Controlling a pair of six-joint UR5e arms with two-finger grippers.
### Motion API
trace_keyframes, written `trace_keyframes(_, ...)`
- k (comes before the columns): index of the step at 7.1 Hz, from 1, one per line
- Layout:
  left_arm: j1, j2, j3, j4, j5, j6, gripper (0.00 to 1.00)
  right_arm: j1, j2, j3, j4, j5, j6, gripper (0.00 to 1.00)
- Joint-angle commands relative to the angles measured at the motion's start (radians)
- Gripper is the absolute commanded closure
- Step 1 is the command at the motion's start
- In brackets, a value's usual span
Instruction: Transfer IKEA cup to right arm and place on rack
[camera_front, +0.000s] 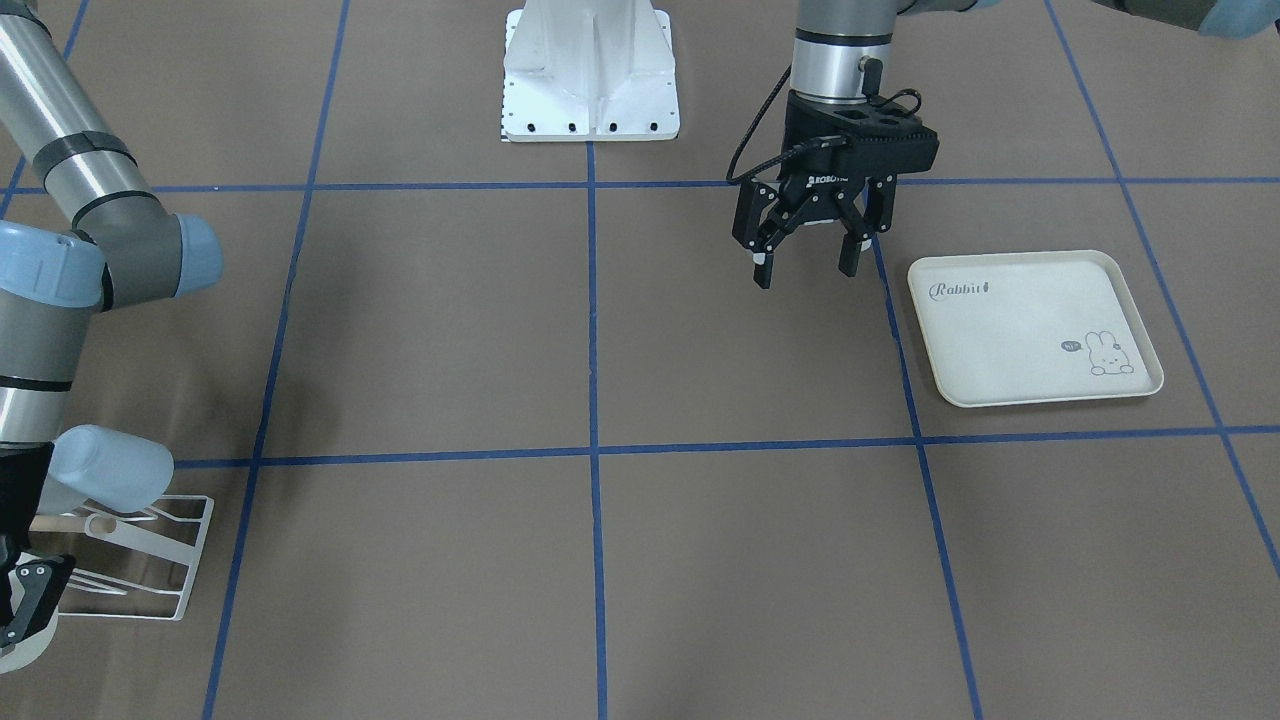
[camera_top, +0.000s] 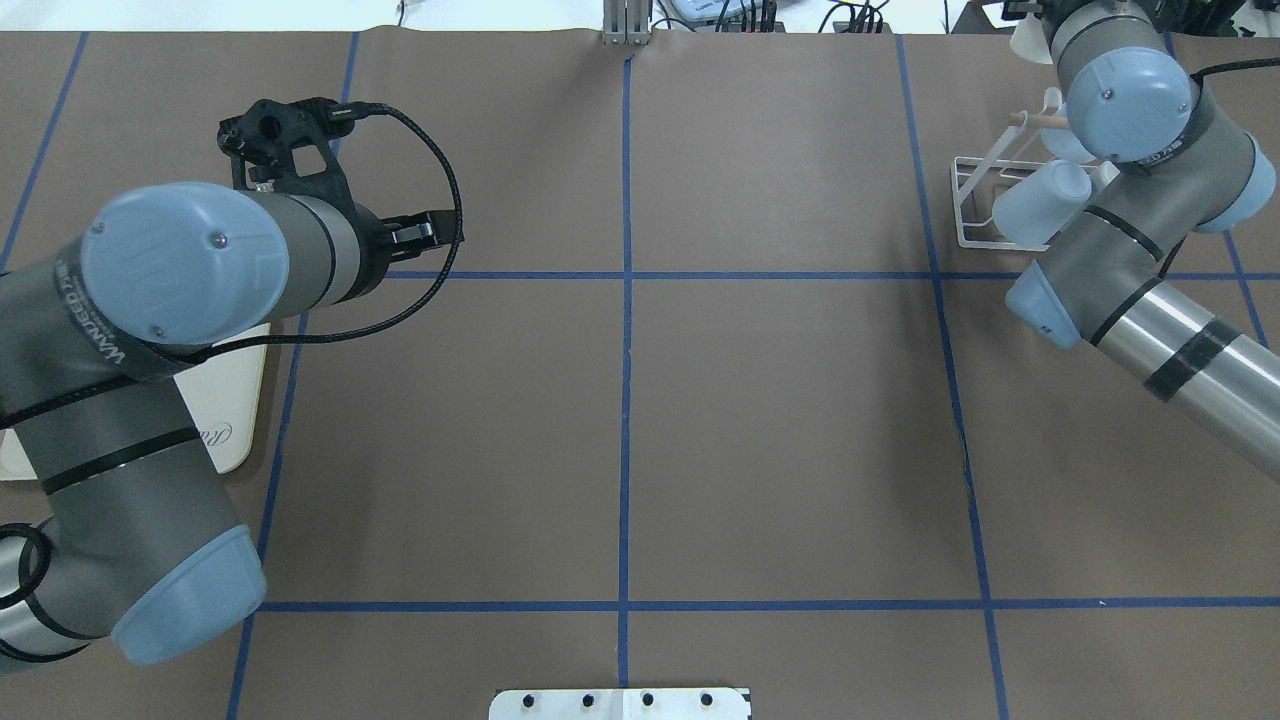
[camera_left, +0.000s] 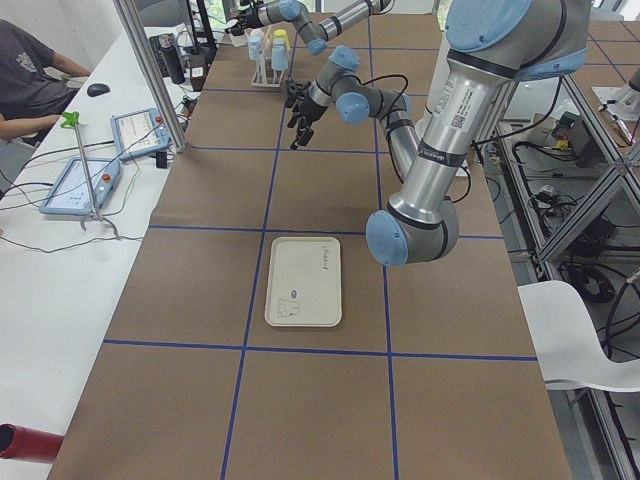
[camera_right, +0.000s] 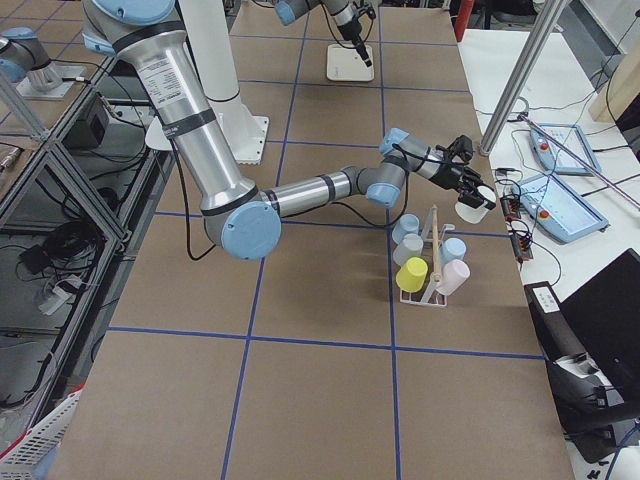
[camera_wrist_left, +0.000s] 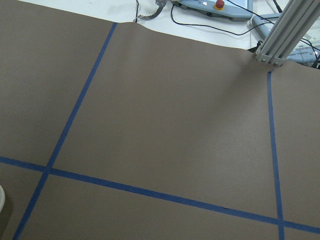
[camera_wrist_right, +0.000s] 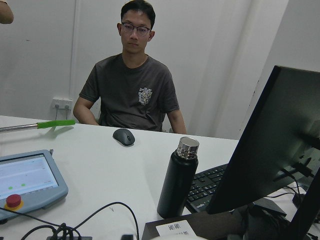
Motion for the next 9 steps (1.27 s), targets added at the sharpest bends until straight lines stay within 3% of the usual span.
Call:
trace_keyframes(1, 0.002, 0.001, 0.0, 0.0, -0.001, 0.001, 0.0, -0.009, -0.021, 0.002, 0.001, 0.0, -0.001, 1.0)
trace_keyframes(4, 0.003, 0.0, 0.0, 0.0, -0.001, 0.001, 0.0, -0.029, -0.063, 0.015, 0.024, 0.0, 0.0, 1.0)
trace_keyframes(6, 0.003, 0.0, -0.003, 0.0, -0.001, 0.0, 0.0, -0.048, -0.093, 0.012, 0.115, 0.001, -0.006, 1.0)
trace_keyframes(9, 0.005, 0.001, -0.003, 0.0, -0.002, 0.0, 0.0, -0.059, -0.095, 0.002, 0.115, 0.0, -0.006, 1.0)
